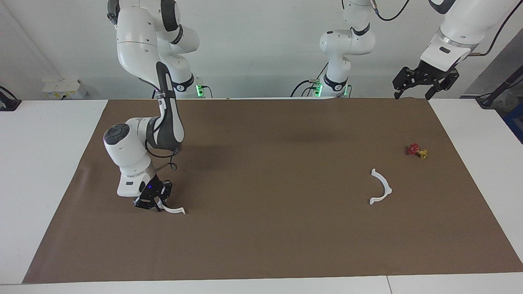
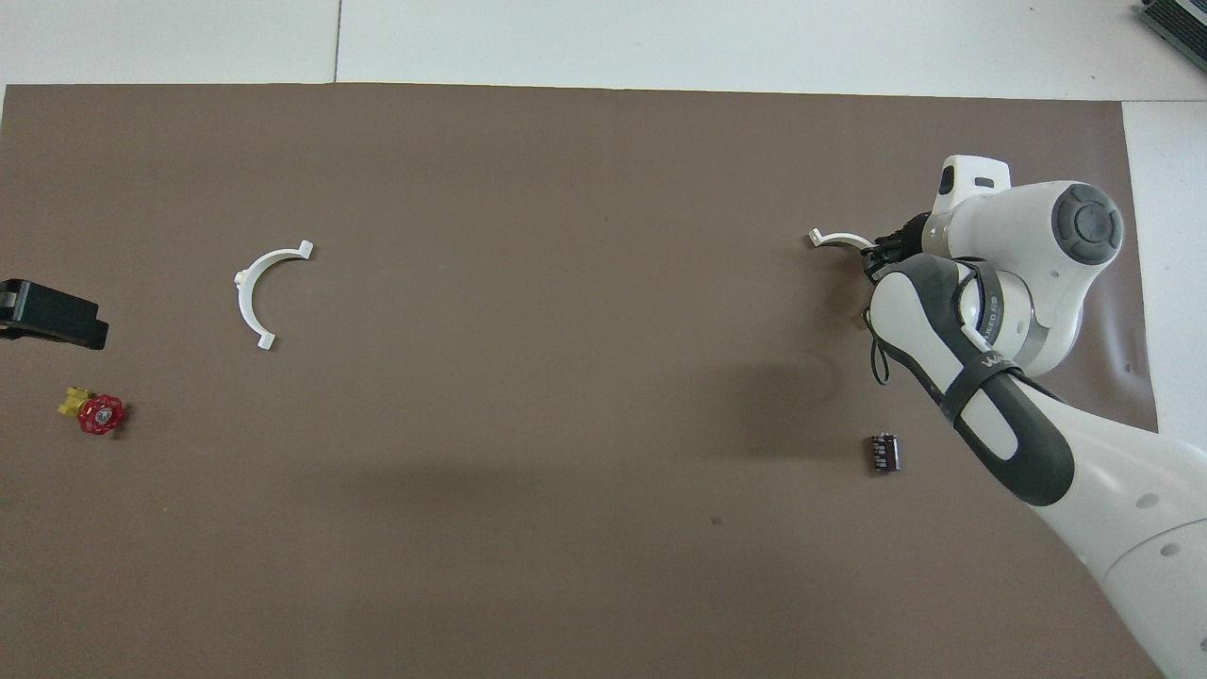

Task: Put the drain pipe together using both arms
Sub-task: 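Carry the clamp half with the right gripper toward the mat center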

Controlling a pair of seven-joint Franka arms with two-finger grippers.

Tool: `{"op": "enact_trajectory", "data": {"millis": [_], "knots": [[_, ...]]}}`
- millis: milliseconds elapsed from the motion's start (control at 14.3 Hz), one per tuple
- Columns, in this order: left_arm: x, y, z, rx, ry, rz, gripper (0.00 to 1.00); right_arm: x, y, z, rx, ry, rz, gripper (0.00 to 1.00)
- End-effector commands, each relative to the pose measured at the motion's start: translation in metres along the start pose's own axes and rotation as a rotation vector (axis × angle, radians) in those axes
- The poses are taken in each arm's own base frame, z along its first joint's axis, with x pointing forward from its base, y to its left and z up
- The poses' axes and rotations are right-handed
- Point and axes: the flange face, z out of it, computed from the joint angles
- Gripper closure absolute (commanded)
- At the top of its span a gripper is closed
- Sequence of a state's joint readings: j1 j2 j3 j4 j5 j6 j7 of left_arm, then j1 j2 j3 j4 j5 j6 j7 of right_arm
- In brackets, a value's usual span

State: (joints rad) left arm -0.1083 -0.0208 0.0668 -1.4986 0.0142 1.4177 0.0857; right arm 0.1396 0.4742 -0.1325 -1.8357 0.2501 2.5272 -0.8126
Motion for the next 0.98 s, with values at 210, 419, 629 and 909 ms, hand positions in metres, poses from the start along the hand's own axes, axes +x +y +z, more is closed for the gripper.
{"op": "enact_trajectory", "data": {"millis": [210, 419, 629, 909], "knots": [[-0.009, -0.002, 0.0, 0.005, -0.003, -0.013, 0.0, 0.056, -0.073, -0.033, 0.069, -0.015, 0.297, 1.0], [-0.009, -0.002, 0.0, 0.005, -0.003, -0.013, 0.0, 0.087, -0.142, -0.034, 0.041, -0.056, 0.457, 1.0], [-0.009, -0.002, 0.0, 0.005, -0.005, -0.013, 0.0, 0.105, -0.202, -0.039, -0.01, -0.091, 0.55, 1.0], [-0.009, -0.002, -0.001, 0.005, -0.002, -0.013, 0.0, 0.116, -0.271, -0.022, -0.038, -0.11, 0.614, 1.0]]}}
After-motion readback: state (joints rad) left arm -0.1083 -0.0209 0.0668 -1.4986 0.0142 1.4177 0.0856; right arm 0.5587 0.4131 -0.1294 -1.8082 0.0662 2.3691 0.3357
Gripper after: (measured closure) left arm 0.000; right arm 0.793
